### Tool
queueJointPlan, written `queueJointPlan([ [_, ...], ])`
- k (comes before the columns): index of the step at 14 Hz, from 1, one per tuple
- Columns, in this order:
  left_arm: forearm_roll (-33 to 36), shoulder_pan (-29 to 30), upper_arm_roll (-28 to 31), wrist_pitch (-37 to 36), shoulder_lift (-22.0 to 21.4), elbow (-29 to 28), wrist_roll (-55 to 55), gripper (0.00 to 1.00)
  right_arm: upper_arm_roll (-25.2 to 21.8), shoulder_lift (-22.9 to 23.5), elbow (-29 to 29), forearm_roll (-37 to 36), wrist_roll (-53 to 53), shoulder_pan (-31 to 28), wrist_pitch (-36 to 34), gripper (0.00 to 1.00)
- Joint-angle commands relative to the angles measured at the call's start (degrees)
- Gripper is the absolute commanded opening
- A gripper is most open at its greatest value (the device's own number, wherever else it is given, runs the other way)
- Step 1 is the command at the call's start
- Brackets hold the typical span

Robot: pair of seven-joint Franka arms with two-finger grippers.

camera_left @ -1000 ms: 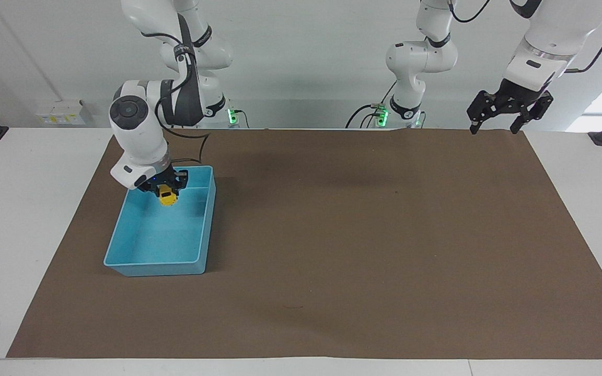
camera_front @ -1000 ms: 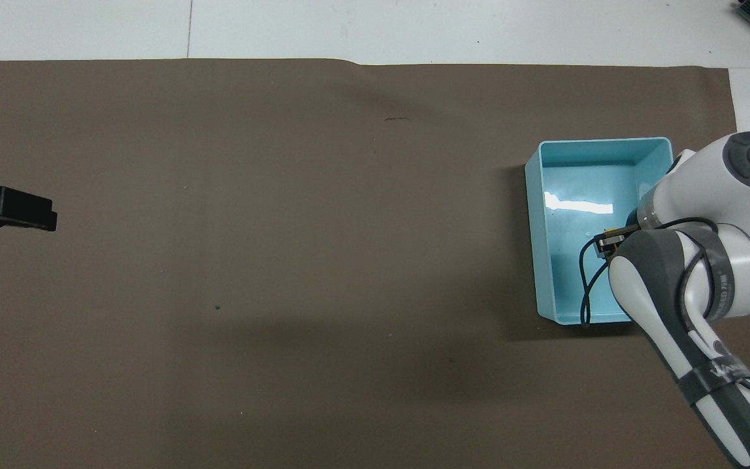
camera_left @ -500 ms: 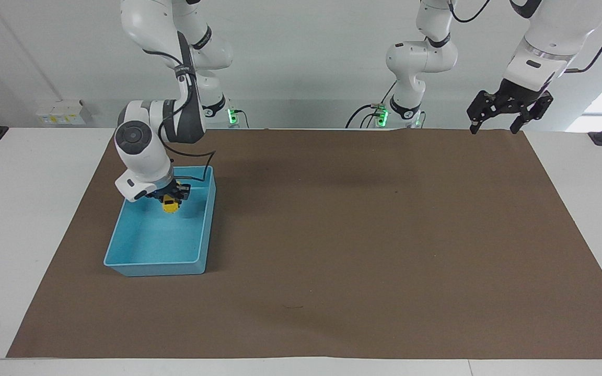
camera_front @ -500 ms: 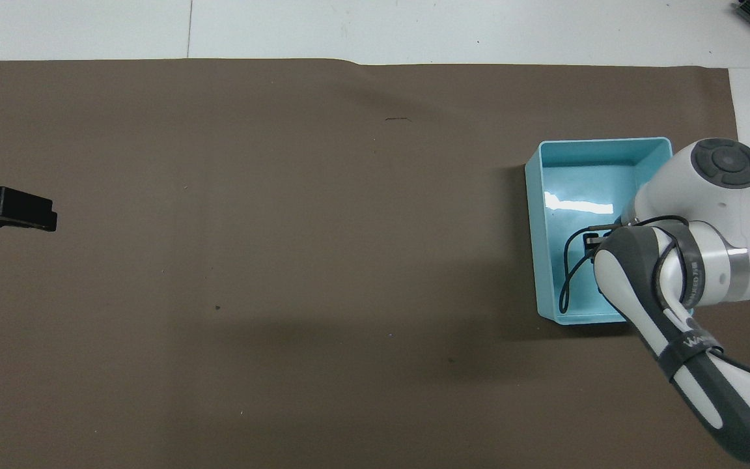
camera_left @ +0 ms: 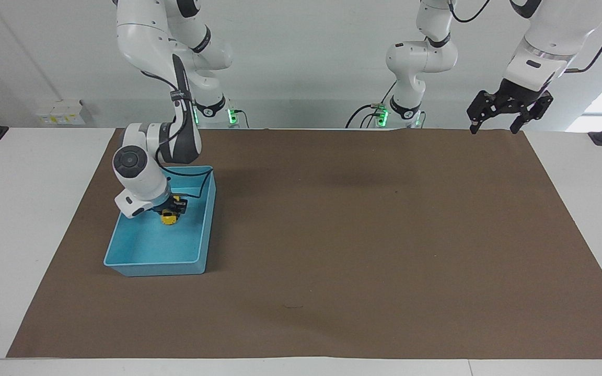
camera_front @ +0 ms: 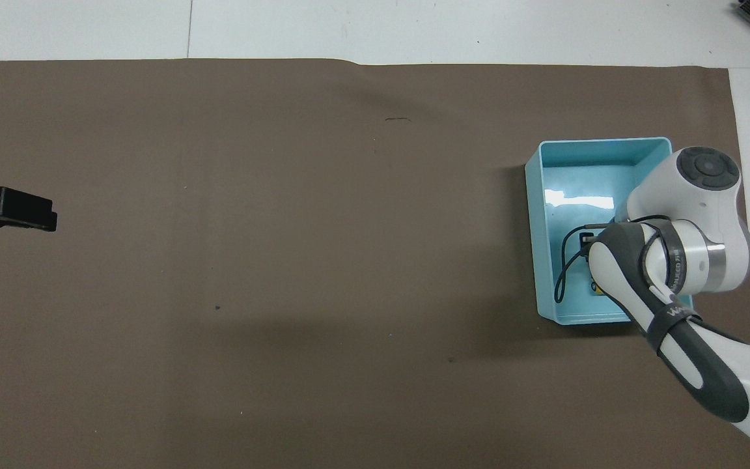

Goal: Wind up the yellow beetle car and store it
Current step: 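Lift the car into the blue bin and lower it with the right gripper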

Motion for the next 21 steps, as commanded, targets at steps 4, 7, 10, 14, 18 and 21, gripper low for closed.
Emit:
queueJointPlan([
  [4,-0.67,1.11,-0.49,-0.54,-1.17,-0.9,-0.22,1.0,0.77,-1.62,0.58,1.25,0.04,-0.64,-1.92,1.0],
  [7,-0.67,1.11,-0.49,-0.54,-1.25,-0.9,-0.22,1.0,0.86,-4.43,3.04,3.63,-0.05,-0.38,-6.39,1.0],
  [10,-0.67,1.11,-0.49,-0.54,-1.17,-0.9,-0.22,1.0,0.95,-7.5,4.36,6.95,-2.41,-0.55,-7.99,1.0],
  [14,-0.67,1.11,-0.49,-0.54,-1.17,-0.9,-0.22,1.0,0.77,-9.53,8.48,10.04,-5.14,-0.73,-11.93,1.0],
  [18,-0.67,1.11,-0.49,-0.54,-1.17,-0.9,-0.22,1.0,0.33,-10.23,14.99,10.31,-5.32,-0.73,-16.59,1.0],
  [21,-0.67,1.11,-0.49,-0.54,-1.17,-0.9,-0.22,1.0,0.33,-13.21,16.85,10.39,-5.23,-0.73,-19.5,1.0],
])
